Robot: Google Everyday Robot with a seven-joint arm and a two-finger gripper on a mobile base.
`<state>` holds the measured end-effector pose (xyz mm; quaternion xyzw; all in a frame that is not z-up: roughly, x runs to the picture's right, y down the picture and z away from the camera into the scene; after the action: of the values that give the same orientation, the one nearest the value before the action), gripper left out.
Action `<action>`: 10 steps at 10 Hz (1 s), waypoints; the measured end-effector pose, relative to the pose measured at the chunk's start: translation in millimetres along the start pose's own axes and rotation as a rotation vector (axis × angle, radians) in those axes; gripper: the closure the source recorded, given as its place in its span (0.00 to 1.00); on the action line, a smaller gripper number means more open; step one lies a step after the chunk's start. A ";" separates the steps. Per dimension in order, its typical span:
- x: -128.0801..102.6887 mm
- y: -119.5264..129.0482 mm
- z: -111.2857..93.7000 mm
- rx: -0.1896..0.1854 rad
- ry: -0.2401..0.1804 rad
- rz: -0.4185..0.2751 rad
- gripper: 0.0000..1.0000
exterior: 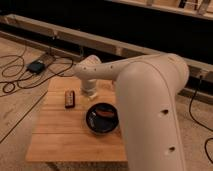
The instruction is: Place the eraser on the white sponge
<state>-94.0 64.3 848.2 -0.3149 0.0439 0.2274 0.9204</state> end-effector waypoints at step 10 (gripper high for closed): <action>-125.8 -17.0 42.3 -0.085 -0.002 -0.012 0.20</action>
<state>-201.3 28.6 919.7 -0.3538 0.0316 0.2237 0.9076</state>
